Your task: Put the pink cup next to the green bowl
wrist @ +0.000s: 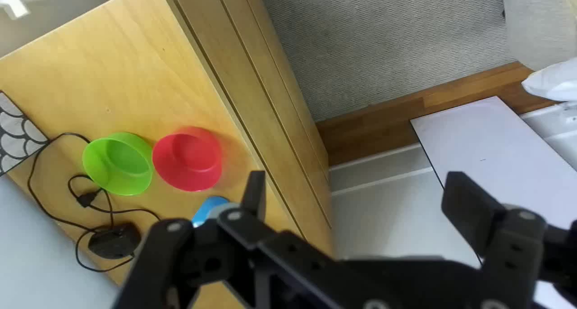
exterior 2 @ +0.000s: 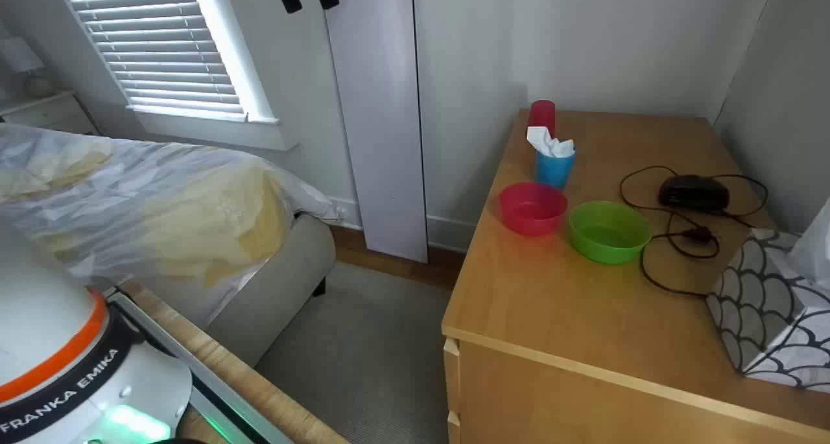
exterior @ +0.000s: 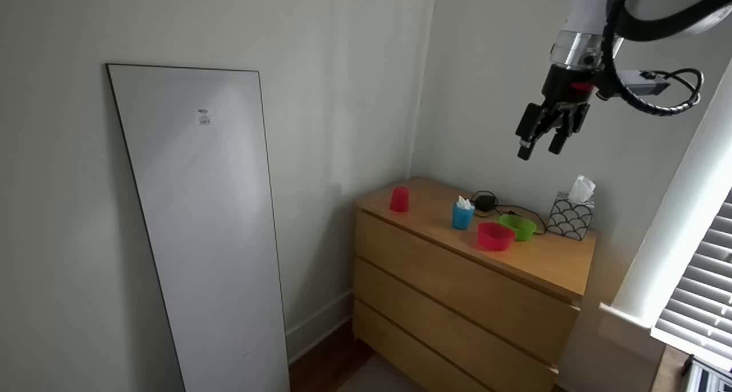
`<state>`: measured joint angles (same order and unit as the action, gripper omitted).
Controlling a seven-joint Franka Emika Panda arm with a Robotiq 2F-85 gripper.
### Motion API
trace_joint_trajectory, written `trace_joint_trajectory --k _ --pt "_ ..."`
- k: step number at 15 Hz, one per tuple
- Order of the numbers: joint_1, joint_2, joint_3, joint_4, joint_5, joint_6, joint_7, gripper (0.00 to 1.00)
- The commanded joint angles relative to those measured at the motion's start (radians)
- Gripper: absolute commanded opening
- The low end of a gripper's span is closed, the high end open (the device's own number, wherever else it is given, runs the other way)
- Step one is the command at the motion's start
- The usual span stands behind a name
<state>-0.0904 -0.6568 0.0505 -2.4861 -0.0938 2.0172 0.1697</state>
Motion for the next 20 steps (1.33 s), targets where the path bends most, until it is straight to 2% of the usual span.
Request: trace_joint_trajectory --k 1,8,11,16,20 --pt "0.006 0.001 -0.005 0.002 -0.004 -0.002 0.003 1.00" --pt "0.013 0.016 -0.016 0.014 0.022 0.009 0.004 1.00" --pt "0.029 0.135 -0.021 0.105 0.025 0.068 -0.041 1.00" --pt "0.047 0.409 -0.024 0.316 0.012 0.140 -0.120 1.00" --pt "0.042 0.627 -0.062 0.522 0.038 0.116 -0.237 1.00"
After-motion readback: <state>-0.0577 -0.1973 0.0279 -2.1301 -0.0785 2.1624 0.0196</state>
